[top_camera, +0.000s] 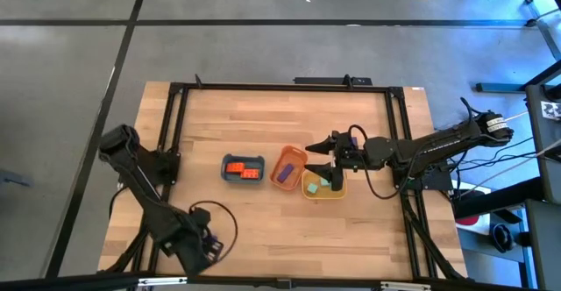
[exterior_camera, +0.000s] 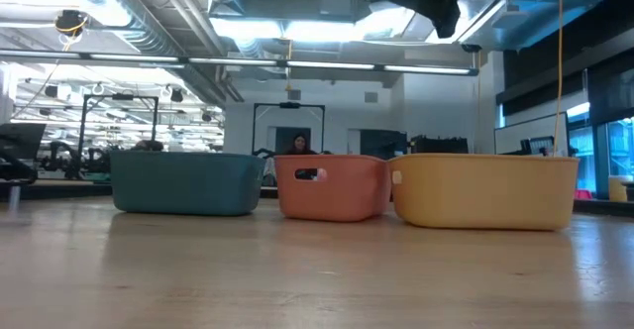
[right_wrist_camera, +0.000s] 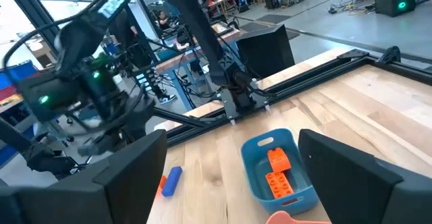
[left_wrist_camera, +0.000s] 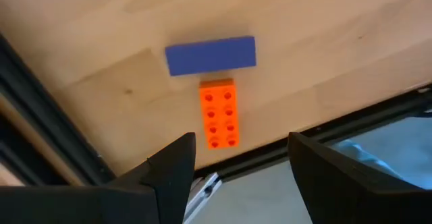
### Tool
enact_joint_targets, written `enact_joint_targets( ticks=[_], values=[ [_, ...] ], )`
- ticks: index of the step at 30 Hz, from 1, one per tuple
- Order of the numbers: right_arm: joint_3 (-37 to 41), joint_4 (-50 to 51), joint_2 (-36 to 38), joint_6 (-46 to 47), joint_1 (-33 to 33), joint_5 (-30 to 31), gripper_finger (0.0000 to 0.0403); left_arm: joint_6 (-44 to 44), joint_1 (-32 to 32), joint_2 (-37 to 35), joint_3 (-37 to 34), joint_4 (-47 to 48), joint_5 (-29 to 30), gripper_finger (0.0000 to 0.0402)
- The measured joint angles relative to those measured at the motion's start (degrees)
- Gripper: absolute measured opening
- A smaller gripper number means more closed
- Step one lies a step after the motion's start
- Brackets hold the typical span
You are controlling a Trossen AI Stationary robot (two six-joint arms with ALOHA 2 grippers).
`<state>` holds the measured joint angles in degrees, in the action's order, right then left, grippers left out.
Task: Sort & place blocks by color
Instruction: Put the orange rectangular block into the blue bin
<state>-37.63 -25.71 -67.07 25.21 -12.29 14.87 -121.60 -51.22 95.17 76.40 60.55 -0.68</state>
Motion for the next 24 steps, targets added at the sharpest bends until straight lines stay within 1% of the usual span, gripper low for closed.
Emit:
enact_joint_targets(
  ticks=[2,5,10,13,20,24],
  values=[
    [0.0,0.1,0.0,0.0,0.0,0.0,0.0336,0.1,0.0,3.0,1.3,-0.5,-0.5,0.0227],
    [0.0,0.3,0.0,0.0,0.0,0.0,0.0336,0.0,0.0,6.1,1.6,-3.7,-0.6,0.0227],
    [0.0,0.4,0.0,0.1,0.0,0.0,0.0336,-1.4,-0.2,9.7,1.6,-3.7,-2.6,0.0227],
    [0.0,0.4,0.0,0.1,0.0,0.0,0.0336,-2.8,-0.5,10.7,1.6,-3.7,-3.7,0.0227],
    [0.0,0.4,0.0,0.2,0.0,0.0,0.0336,-6.7,-2.4,12.4,1.6,-3.6,-3.5,0.0227],
    [0.0,0.4,0.0,0.0,0.0,0.0,0.0336,-7.7,-2.7,12.5,-0.1,-5.2,-2.4,0.0227]
  ],
)
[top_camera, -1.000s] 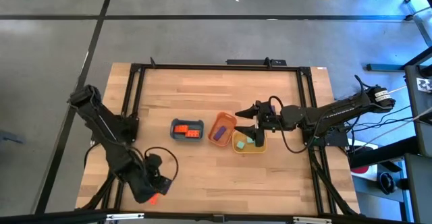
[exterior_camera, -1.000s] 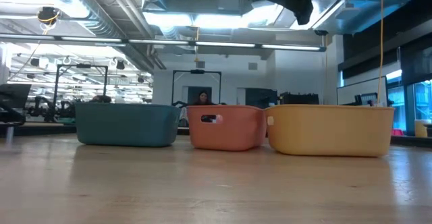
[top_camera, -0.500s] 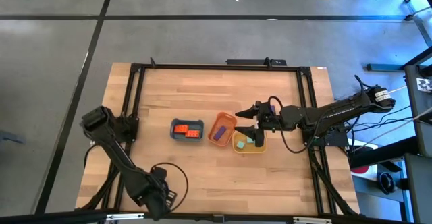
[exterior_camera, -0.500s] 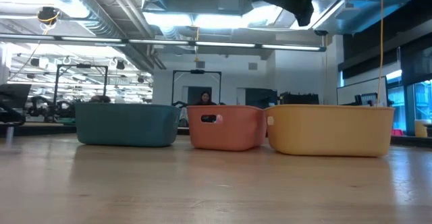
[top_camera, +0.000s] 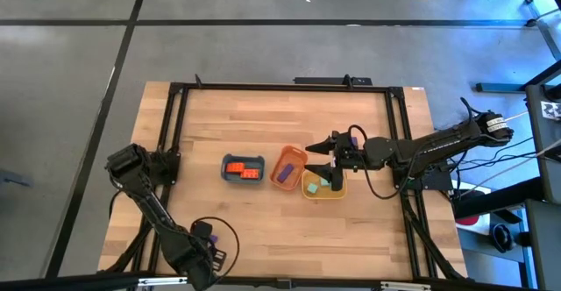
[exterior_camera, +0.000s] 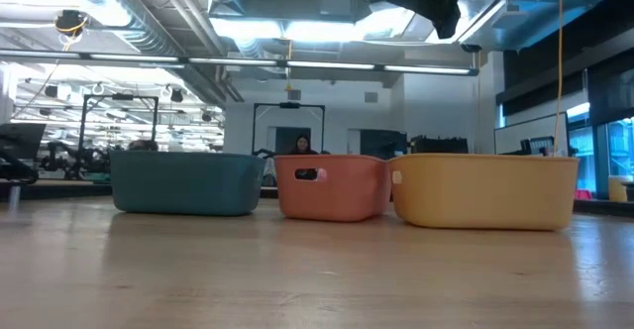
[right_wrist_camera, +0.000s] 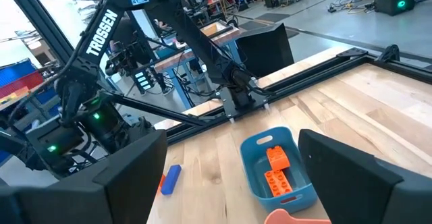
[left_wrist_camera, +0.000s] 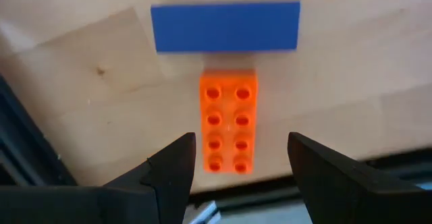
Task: Sort & place blocks by color
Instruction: Put the orange rectangular block into the blue bin
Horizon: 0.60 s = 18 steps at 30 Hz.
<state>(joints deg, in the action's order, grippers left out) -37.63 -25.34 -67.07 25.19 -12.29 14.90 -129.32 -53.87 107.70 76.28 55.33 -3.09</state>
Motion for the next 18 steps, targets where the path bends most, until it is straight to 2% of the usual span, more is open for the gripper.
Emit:
enact_joint_targets(
  ticks=[8,18],
  values=[
    [0.0,0.0,0.0,0.0,0.0,0.0,0.0336,0.8,0.4,0.0,-5.2,-7.0,-1.0,0.0227],
    [0.0,0.0,0.0,0.0,0.0,0.0,0.0336,0.9,0.4,0.0,-8.2,-10.3,-1.1,0.0227]
  ],
)
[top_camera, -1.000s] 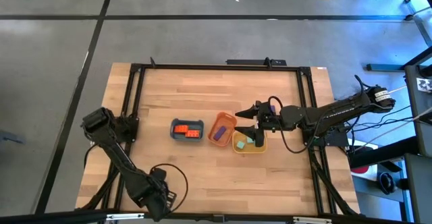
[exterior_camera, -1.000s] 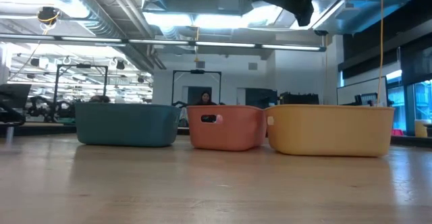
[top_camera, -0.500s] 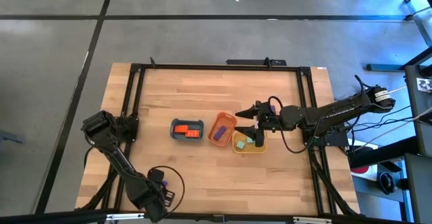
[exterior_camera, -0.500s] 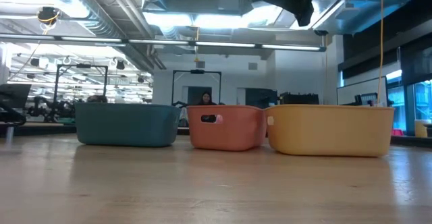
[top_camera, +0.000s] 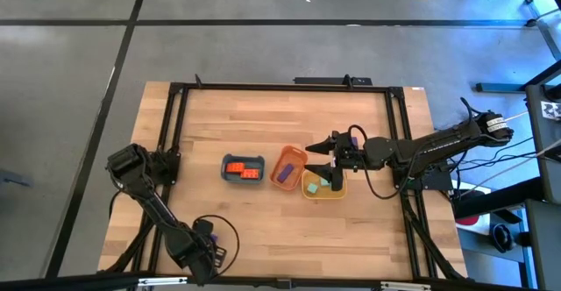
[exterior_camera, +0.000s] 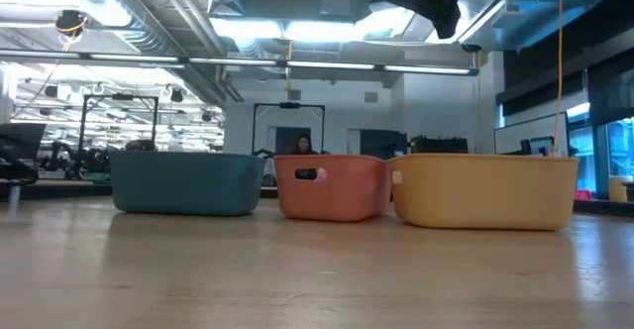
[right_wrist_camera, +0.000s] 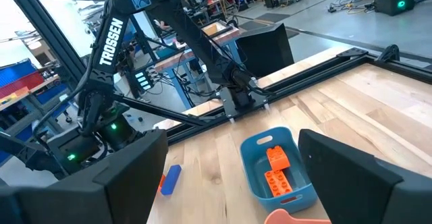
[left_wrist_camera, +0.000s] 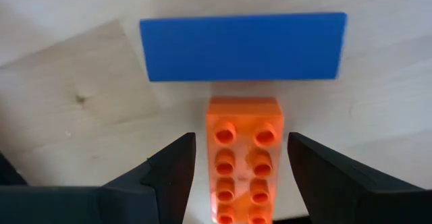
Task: Sort & place blocks by color
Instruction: Put the orange rectangular block into the blue bin
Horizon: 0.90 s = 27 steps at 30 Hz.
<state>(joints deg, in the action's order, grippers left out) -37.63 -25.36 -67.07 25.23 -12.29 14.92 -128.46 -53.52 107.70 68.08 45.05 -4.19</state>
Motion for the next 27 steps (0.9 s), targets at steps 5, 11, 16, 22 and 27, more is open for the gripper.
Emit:
enact_joint_targets(
  ticks=[5,11,16,22,27],
  values=[
    [0.0,0.0,0.0,0.6,0.0,0.0,0.0336,0.5,0.0,-0.2,-2.0,-4.0,-1.1,0.0227],
    [0.0,0.0,0.0,1.3,0.0,0.0,0.0336,1.5,0.0,-0.3,-2.6,-5.3,-1.2,0.0202],
    [0.0,0.0,0.0,1.3,0.0,0.0,0.0336,4.4,0.0,-0.8,-2.7,-5.8,-1.2,0.0143],
    [0.0,0.0,0.0,1.3,0.0,0.0,0.0336,12.8,-0.1,-7.1,-2.8,-7.1,-1.6,0.0129],
    [0.0,0.0,0.0,1.3,0.0,0.0,0.0336,23.8,-0.4,-17.4,-2.8,-9.7,3.1,0.0129]
  ],
)
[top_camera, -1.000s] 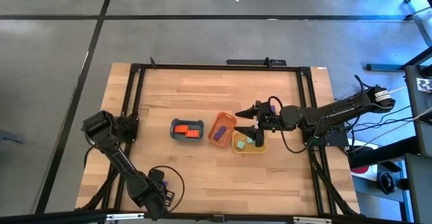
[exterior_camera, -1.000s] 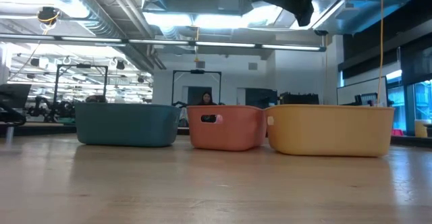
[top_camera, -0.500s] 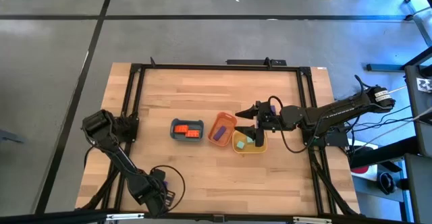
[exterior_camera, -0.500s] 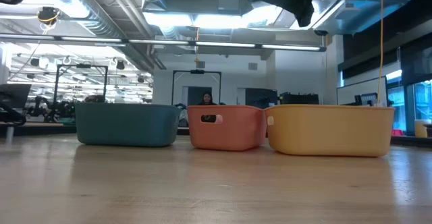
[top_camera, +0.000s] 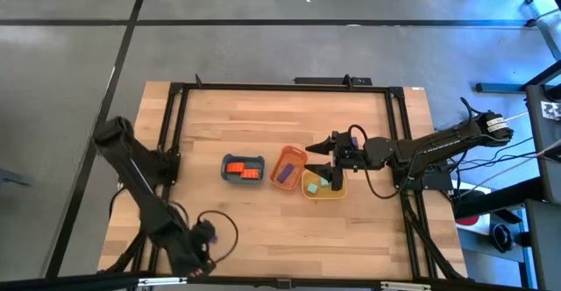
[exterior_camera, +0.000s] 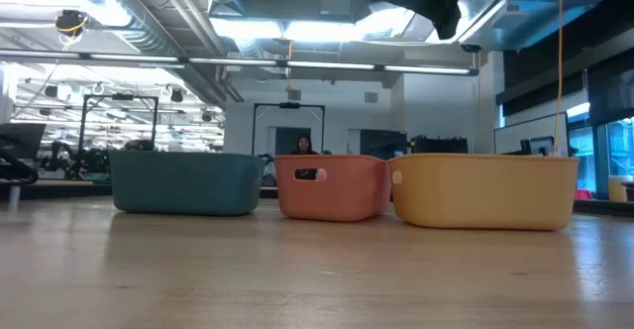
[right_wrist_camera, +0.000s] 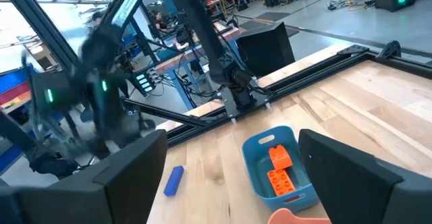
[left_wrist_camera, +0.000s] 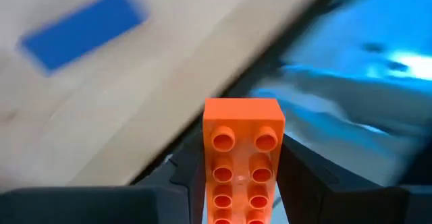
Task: Sort & place blocks by color
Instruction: Put the orange rectangular block into the blue bin
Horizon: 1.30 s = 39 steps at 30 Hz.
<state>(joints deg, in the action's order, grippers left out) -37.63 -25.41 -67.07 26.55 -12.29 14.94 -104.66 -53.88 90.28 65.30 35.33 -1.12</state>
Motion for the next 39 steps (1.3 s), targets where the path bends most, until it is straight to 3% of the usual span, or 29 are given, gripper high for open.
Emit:
enact_joint_targets(
  ticks=[8,13,16,19,23,26,31,36,39],
  values=[
    [0.0,-0.1,0.0,0.0,0.0,0.0,0.0336,23.4,5.3,-17.3,0.1,0.2,25.8,0.0129],
    [0.0,-0.1,0.0,-2.3,0.0,0.0,0.0336,47.1,15.1,-23.7,0.1,0.0,31.8,0.0129],
    [0.0,-0.1,0.0,-4.8,0.0,0.0,0.0336,61.2,22.5,-26.5,0.1,-0.9,30.1,0.0129],
    [0.0,-0.2,0.0,-6.4,0.0,0.0,0.0336,73.4,30.6,-28.3,0.1,-3.3,24.1,0.0129],
    [0.0,-0.2,0.0,-7.4,0.0,0.0,0.0336,87.0,40.8,-28.5,0.0,-9.9,13.0,0.0129],
    [0.0,-0.2,0.0,-7.4,0.0,0.0,0.0336,93.1,48.0,-28.4,-2.7,-20.1,2.3,0.0129],
    [0.0,-0.2,0.0,-7.7,0.0,0.2,0.0336,89.1,57.5,-27.9,-14.5,-43.9,-11.7,0.0129],
    [0.0,-0.2,0.0,-9.0,0.1,4.5,0.0336,78.5,60.3,-27.8,-28.2,-64.0,-10.3,0.0129],
    [0.0,-0.3,0.0,-7.5,0.7,6.4,0.0336,74.1,59.0,-27.0,-32.4,-72.0,-6.7,0.0129]
  ],
)
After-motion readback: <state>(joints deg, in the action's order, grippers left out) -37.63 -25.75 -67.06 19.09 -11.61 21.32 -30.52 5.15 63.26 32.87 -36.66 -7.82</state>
